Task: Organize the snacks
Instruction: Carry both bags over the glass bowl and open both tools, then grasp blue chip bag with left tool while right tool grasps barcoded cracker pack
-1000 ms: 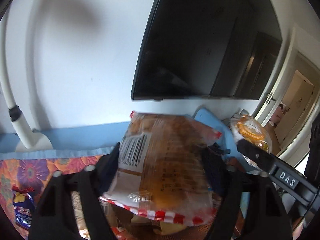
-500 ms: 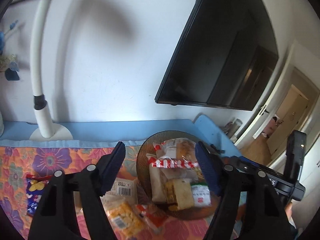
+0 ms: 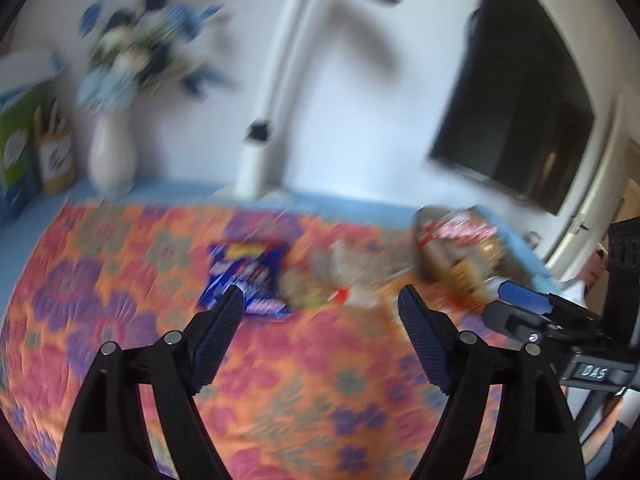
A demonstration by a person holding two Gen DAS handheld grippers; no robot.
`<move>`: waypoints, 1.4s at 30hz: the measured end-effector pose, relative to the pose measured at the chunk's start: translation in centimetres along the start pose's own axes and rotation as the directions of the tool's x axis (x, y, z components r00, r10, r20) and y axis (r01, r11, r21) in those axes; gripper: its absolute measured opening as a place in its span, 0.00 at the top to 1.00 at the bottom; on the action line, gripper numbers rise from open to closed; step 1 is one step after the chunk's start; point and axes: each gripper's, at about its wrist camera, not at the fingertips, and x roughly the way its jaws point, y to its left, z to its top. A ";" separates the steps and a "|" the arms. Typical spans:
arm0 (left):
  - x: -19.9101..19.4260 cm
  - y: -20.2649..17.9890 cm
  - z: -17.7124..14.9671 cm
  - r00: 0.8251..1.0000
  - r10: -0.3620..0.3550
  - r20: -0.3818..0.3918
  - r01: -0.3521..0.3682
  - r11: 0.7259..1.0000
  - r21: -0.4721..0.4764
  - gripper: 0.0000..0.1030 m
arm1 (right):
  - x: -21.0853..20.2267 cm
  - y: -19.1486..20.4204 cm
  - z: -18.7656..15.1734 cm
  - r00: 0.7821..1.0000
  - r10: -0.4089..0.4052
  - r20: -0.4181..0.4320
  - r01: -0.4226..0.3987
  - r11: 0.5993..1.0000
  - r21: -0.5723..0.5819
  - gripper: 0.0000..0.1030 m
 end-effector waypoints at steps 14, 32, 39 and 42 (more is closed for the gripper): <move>3.8 5.5 -4.3 0.990 0.074 -0.119 -0.087 0.990 -0.107 0.18 | 4.0 -2.5 -3.5 0.994 0.101 -0.037 -0.096 0.989 0.117 0.20; 3.5 4.6 -4.6 0.987 0.145 -0.076 -0.150 0.986 -0.077 0.11 | 3.1 -2.4 -4.0 0.996 0.085 0.005 -0.085 0.990 0.109 0.20; 3.5 5.3 -4.4 0.988 0.128 -0.085 -0.136 0.985 -0.109 0.09 | 1.6 -3.1 -4.3 0.997 0.049 0.066 -0.059 0.987 0.148 0.15; 3.7 6.0 -4.3 0.981 0.149 -0.122 -0.167 0.974 -0.151 0.09 | 1.5 -3.5 -4.3 0.998 0.013 0.062 -0.023 0.985 0.169 0.11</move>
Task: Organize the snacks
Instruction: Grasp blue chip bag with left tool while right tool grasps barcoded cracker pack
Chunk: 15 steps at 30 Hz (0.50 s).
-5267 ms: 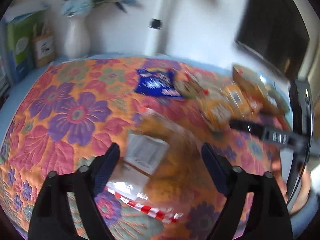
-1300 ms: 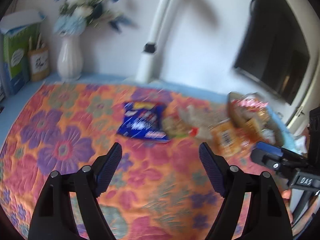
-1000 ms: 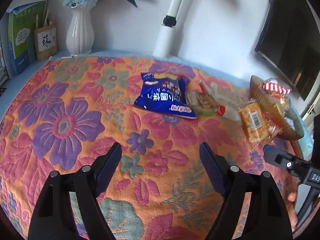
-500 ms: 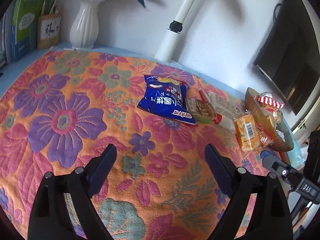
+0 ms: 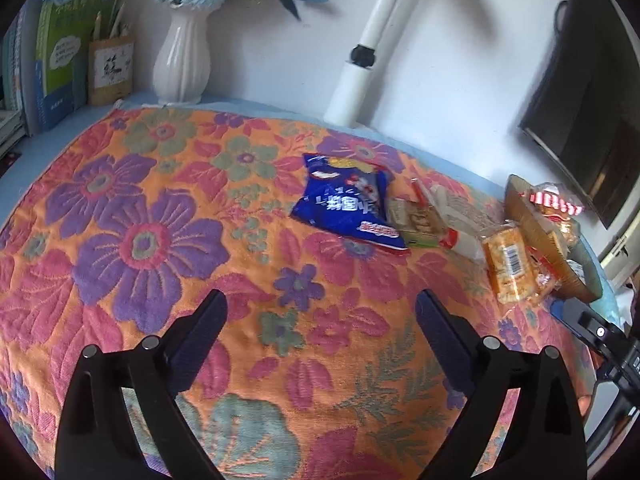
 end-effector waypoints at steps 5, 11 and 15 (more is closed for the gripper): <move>-3.9 0.4 1.2 0.999 -0.048 -0.003 0.048 0.994 -0.096 0.10 | 0.0 -0.2 0.2 0.998 -0.025 -0.054 0.026 1.000 0.017 0.11; -11.1 -2.6 6.0 0.996 -0.001 0.086 0.005 0.999 -0.046 0.09 | 1.3 2.3 2.0 0.980 -0.141 -0.142 0.136 0.990 -0.041 0.10; -10.7 -3.3 10.0 0.988 -0.035 0.150 0.043 0.998 -0.047 0.08 | 4.4 1.8 2.5 0.958 -0.221 -0.184 0.214 0.975 -0.058 0.11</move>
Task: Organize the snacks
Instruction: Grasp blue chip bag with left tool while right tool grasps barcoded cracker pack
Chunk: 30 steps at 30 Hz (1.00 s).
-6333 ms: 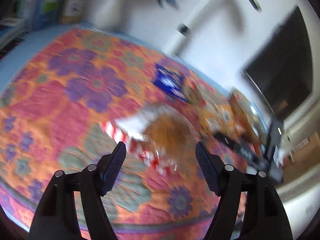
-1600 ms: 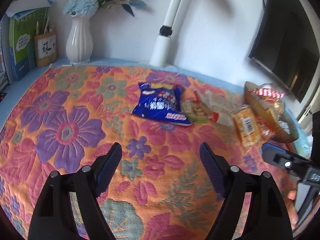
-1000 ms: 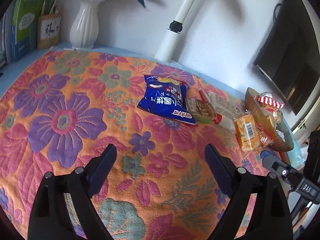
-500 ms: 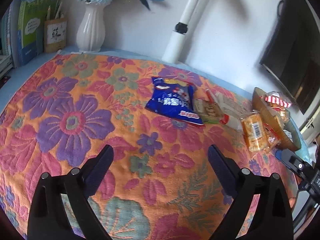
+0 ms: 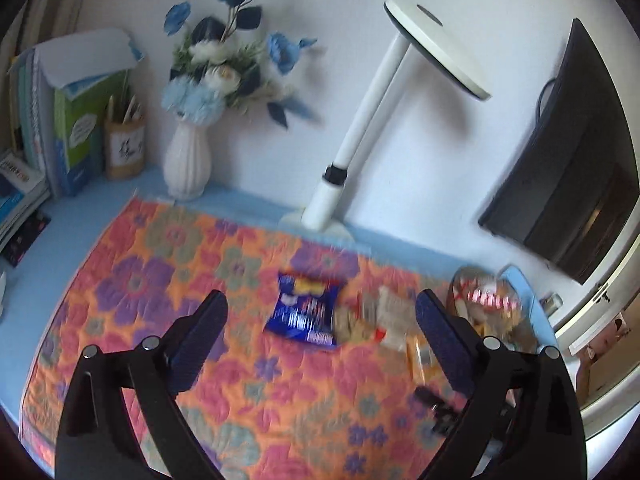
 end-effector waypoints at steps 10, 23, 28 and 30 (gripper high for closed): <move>19.3 1.5 -3.8 0.951 0.109 -0.290 -0.094 0.993 0.064 0.05 | 3.1 -1.9 0.6 0.999 -0.040 0.000 0.040 0.994 0.102 0.10; 21.8 0.8 -5.9 0.948 0.176 -0.265 -0.138 0.978 0.155 0.12 | 3.9 -0.1 1.3 0.997 -0.062 0.040 0.060 0.998 0.036 0.39; 20.9 0.7 -5.7 0.958 0.190 -0.213 -0.158 0.974 0.162 0.39 | 3.6 0.0 1.0 0.999 -0.011 0.042 0.011 1.000 0.005 0.46; 20.4 0.8 -5.5 0.959 0.187 -0.213 -0.154 0.975 0.162 0.43 | 2.9 0.0 0.7 0.999 0.021 0.046 -0.021 1.000 0.000 0.47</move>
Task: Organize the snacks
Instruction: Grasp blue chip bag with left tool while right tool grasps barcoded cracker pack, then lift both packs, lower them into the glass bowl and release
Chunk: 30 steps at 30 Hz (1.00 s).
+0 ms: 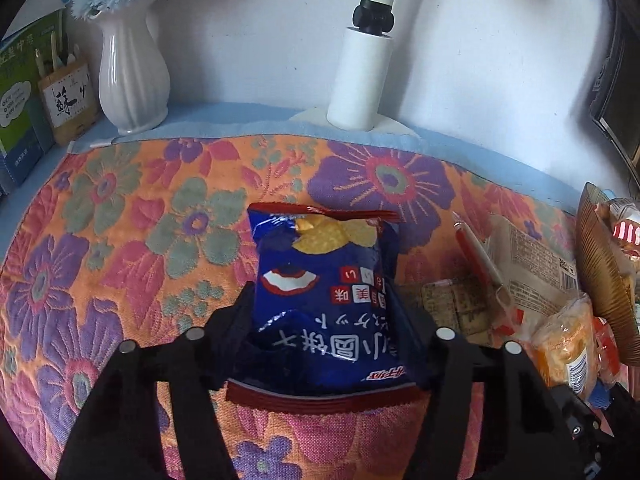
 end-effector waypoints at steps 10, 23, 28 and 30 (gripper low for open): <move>-8.5 1.8 -4.8 0.989 -0.147 0.005 0.147 0.989 0.012 0.51 | -4.1 -2.3 -5.8 0.967 0.236 -0.099 -0.212 0.955 0.205 0.48; -10.5 2.7 -12.5 0.979 -0.176 -0.100 0.183 0.981 0.065 0.16 | -7.7 -0.4 -9.6 0.995 0.090 -0.034 -0.089 0.995 0.039 0.13; -10.0 1.7 -12.1 0.985 -0.149 -0.083 0.156 0.984 0.091 0.13 | -8.6 0.4 -9.0 1.000 0.006 0.006 -0.006 0.998 -0.069 0.12; -9.5 0.6 -12.0 0.990 -0.117 -0.079 0.126 0.983 0.130 0.13 | -8.5 0.6 -8.8 1.000 -0.005 0.012 0.006 0.997 -0.081 0.12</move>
